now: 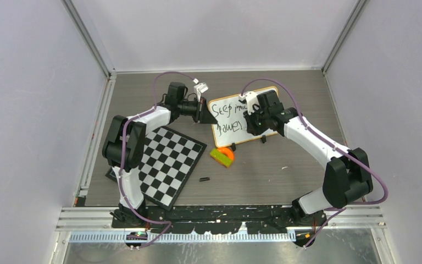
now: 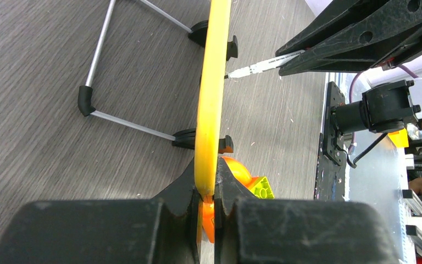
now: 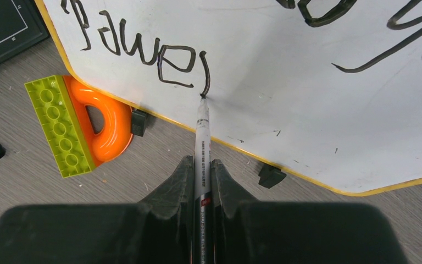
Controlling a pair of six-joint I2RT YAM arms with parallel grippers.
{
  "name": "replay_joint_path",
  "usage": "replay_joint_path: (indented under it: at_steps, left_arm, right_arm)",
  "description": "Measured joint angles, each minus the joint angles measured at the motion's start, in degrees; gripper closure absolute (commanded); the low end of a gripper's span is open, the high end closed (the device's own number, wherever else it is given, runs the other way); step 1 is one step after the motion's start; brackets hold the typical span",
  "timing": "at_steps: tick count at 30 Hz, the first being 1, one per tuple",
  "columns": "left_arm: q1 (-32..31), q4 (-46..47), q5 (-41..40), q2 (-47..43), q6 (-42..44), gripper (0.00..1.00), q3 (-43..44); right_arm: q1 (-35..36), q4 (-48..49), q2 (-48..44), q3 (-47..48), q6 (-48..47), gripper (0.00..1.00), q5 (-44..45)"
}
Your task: Write a sentence on the whiteboard
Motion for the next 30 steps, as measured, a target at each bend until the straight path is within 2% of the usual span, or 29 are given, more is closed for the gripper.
replay_joint_path:
  at_steps: [24, 30]
  left_arm:
    - [0.0, -0.3, 0.0, 0.0, 0.1, 1.00, 0.1]
    - [-0.1, -0.7, 0.0, 0.0, 0.5, 1.00, 0.4]
  right_arm:
    - [-1.6, 0.0, 0.2, 4.1, 0.4, 1.00, -0.1]
    - [-1.9, -3.6, -0.6, 4.9, -0.1, 1.00, -2.5]
